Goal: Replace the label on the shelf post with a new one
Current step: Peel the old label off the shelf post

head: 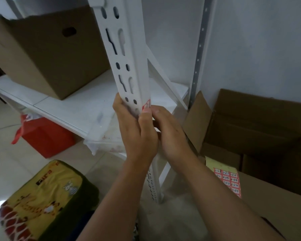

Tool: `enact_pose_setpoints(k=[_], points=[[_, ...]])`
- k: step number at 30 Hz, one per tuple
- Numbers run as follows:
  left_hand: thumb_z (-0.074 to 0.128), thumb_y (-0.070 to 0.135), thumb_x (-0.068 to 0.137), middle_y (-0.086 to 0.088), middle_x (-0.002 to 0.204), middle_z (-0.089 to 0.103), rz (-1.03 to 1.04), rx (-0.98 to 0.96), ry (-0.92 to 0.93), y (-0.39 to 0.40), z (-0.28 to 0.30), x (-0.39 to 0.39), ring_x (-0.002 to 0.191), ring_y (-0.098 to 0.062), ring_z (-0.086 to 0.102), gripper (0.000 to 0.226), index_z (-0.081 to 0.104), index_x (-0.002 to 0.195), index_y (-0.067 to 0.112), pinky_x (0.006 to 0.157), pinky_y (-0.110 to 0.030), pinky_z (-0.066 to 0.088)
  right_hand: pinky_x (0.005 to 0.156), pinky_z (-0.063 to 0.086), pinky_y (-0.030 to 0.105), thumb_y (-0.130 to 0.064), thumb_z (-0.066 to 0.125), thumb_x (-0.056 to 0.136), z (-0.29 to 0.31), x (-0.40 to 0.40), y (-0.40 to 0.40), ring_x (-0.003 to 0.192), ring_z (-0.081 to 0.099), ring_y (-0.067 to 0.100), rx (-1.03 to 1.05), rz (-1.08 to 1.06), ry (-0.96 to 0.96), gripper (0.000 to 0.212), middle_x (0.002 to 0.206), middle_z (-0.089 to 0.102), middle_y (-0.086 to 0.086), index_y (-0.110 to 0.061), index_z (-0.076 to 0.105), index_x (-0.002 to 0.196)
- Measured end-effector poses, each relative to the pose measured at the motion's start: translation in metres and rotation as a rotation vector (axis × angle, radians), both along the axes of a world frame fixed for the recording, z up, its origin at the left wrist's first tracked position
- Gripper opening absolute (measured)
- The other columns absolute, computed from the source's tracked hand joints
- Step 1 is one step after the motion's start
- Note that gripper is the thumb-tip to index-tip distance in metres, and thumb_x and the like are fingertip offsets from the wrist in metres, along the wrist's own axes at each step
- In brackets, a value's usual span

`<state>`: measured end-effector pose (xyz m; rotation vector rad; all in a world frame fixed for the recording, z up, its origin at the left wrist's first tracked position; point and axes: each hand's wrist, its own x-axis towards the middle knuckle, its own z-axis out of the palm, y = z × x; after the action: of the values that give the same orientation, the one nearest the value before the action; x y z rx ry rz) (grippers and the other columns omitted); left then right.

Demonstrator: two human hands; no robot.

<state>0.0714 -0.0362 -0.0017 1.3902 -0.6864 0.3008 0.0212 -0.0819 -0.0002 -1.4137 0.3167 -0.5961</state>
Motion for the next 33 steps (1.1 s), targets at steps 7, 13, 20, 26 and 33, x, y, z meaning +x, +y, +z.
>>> enact_pose_setpoints(k=[7,13,20,26,33], points=[[0.034,0.01,0.084,0.018,0.082,0.051,-0.11,-0.029,0.064,0.009,0.001,0.003,0.069,0.005,0.05,0.031,0.041,0.113,0.02,0.058,-0.012,0.042,0.078,0.053,0.014,-0.029,0.045,0.098,0.002,-0.007,-0.003,0.093,0.066,0.001,-0.032,0.078,-0.015,0.025,0.1,0.071,-0.007,-0.016,0.065,0.104],[0.04,0.04,0.073,0.011,0.079,0.046,-0.14,0.025,0.142,0.013,0.005,0.005,0.066,0.001,0.049,0.041,0.043,0.105,0.014,0.056,-0.013,0.04,0.098,0.049,0.04,-0.041,0.032,0.101,-0.006,-0.003,-0.002,0.105,0.064,0.014,-0.005,0.085,0.063,0.039,0.11,0.069,0.001,-0.021,0.065,0.111],[0.045,0.028,0.081,0.013,0.082,0.046,-0.127,0.119,0.109,0.013,0.005,0.011,0.07,0.007,0.05,0.026,0.039,0.103,0.014,0.058,-0.01,0.041,0.103,0.045,0.046,-0.05,0.029,0.094,-0.013,-0.001,-0.004,0.107,0.064,0.019,0.113,0.12,0.021,0.054,0.106,0.072,0.004,-0.018,0.07,0.108],[0.041,0.023,0.081,0.01,0.082,0.046,-0.073,0.142,0.067,0.013,0.011,0.004,0.074,0.014,0.051,0.026,0.037,0.104,0.01,0.058,-0.007,0.042,0.104,0.043,0.048,-0.047,0.025,0.101,-0.016,0.0,-0.003,0.108,0.064,0.02,0.128,0.104,0.013,0.054,0.106,0.072,0.006,-0.021,0.072,0.104],[0.038,0.023,0.079,0.008,0.08,0.044,-0.041,0.137,0.098,0.012,0.014,0.0,0.069,0.011,0.05,0.024,0.036,0.101,0.011,0.056,-0.007,0.041,0.106,0.042,0.045,-0.044,0.026,0.101,-0.015,-0.002,-0.003,0.112,0.063,0.016,0.175,0.128,0.002,0.05,0.112,0.071,0.002,-0.022,0.069,0.112]])
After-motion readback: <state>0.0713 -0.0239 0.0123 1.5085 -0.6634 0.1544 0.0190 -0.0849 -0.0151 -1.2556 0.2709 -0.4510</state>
